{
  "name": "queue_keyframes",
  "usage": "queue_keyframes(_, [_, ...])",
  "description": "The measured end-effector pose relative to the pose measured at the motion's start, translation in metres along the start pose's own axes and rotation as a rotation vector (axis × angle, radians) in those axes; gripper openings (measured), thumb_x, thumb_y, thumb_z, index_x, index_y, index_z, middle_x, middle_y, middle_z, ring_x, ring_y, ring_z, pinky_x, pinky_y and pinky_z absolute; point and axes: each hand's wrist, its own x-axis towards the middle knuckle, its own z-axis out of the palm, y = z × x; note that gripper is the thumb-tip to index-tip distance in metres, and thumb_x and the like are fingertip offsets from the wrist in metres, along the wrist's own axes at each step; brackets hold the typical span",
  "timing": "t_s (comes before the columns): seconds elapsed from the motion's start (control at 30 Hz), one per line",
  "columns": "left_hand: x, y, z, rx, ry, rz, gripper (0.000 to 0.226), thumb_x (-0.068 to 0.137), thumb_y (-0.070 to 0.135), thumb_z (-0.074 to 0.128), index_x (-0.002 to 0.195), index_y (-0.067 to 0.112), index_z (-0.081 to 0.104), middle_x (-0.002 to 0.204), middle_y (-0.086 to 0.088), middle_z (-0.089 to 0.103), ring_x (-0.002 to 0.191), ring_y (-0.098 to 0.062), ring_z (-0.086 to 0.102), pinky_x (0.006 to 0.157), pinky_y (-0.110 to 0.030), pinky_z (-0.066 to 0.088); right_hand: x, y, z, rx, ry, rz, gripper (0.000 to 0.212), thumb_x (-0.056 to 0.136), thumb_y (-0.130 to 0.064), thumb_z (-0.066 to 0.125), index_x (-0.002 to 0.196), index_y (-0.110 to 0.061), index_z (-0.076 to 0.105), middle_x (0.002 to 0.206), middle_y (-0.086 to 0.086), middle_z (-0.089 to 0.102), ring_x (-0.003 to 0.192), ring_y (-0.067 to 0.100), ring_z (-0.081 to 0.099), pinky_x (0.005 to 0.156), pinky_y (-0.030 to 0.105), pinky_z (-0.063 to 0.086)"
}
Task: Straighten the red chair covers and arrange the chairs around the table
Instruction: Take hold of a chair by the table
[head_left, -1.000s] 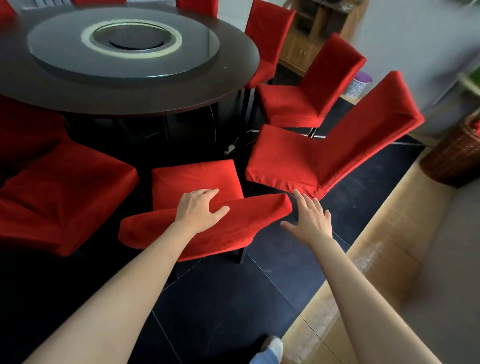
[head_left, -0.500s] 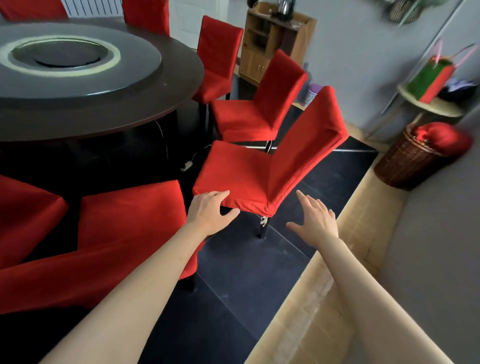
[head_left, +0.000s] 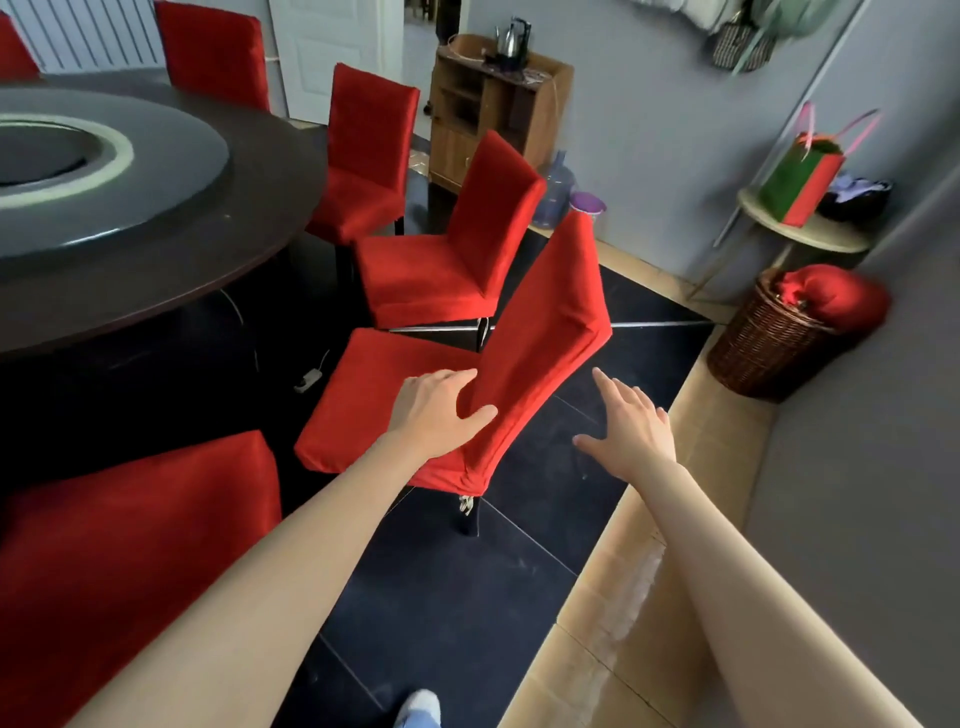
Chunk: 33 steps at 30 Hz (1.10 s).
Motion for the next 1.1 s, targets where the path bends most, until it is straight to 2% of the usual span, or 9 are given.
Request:
queue_keyframes(0.17, [0.086, 0.031, 0.012, 0.007, -0.001, 0.020, 0.065, 0.086, 0.060, 0.052, 0.138, 0.020, 0.050, 0.137, -0.003, 0.056, 0.125, -0.021, 0.052, 0.106, -0.038, 0.035, 0.063, 0.041, -0.018, -0.025, 0.024, 0.030, 0.097, 0.079, -0.046, 0.073, 0.153, -0.028, 0.011, 0.151, 0.003, 0.036, 0.140, 0.028, 0.027, 0.110, 0.053, 0.030])
queue_keyframes(0.5, [0.207, 0.096, 0.054, 0.019, 0.011, 0.015, 0.065, 0.085, 0.062, 0.051, 0.136, 0.020, 0.052, 0.137, -0.001, 0.056, 0.127, -0.019, 0.050, 0.108, -0.040, 0.036, 0.174, 0.124, -0.024, -0.025, -0.045, 0.015, 0.106, 0.074, -0.045, 0.079, 0.153, -0.032, 0.008, 0.155, 0.001, 0.031, 0.143, 0.028, 0.024, 0.112, 0.054, 0.026])
queue_keyframes(0.67, [0.253, 0.125, 0.081, 0.031, 0.063, -0.110, 0.067, 0.085, 0.063, 0.050, 0.138, 0.022, 0.050, 0.137, -0.001, 0.055, 0.125, -0.020, 0.052, 0.103, -0.037, 0.038, 0.239, 0.171, -0.024, -0.014, -0.108, -0.092, 0.104, 0.075, -0.044, 0.078, 0.153, -0.032, 0.009, 0.156, 0.002, 0.029, 0.145, 0.029, 0.022, 0.113, 0.055, 0.021])
queue_keyframes(0.8, [0.275, 0.145, 0.098, 0.050, 0.096, -0.249, 0.068, 0.085, 0.062, 0.051, 0.140, 0.021, 0.047, 0.136, -0.003, 0.055, 0.123, -0.024, 0.052, 0.101, -0.040, 0.041, 0.289, 0.200, -0.028, -0.022, -0.143, -0.235, 0.101, 0.076, -0.044, 0.077, 0.153, -0.031, 0.011, 0.153, 0.001, 0.034, 0.142, 0.028, 0.028, 0.112, 0.053, 0.025])
queue_keyframes(0.93, [0.287, 0.159, 0.112, 0.073, 0.131, -0.364, 0.070, 0.084, 0.062, 0.053, 0.140, 0.021, 0.045, 0.135, -0.004, 0.056, 0.120, -0.025, 0.054, 0.096, -0.041, 0.046, 0.333, 0.215, -0.026, -0.011, -0.168, -0.343, 0.096, 0.078, -0.046, 0.072, 0.152, -0.031, 0.013, 0.150, 0.001, 0.038, 0.137, 0.026, 0.035, 0.110, 0.049, 0.030])
queue_keyframes(1.1, [0.305, 0.170, 0.128, 0.105, 0.148, -0.490, 0.073, 0.084, 0.063, 0.052, 0.142, 0.022, 0.041, 0.137, -0.003, 0.053, 0.122, -0.024, 0.052, 0.096, -0.039, 0.044, 0.380, 0.214, -0.016, 0.015, -0.200, -0.483, 0.090, 0.081, -0.048, 0.068, 0.152, -0.028, 0.017, 0.151, 0.002, 0.036, 0.137, 0.027, 0.034, 0.110, 0.047, 0.033])
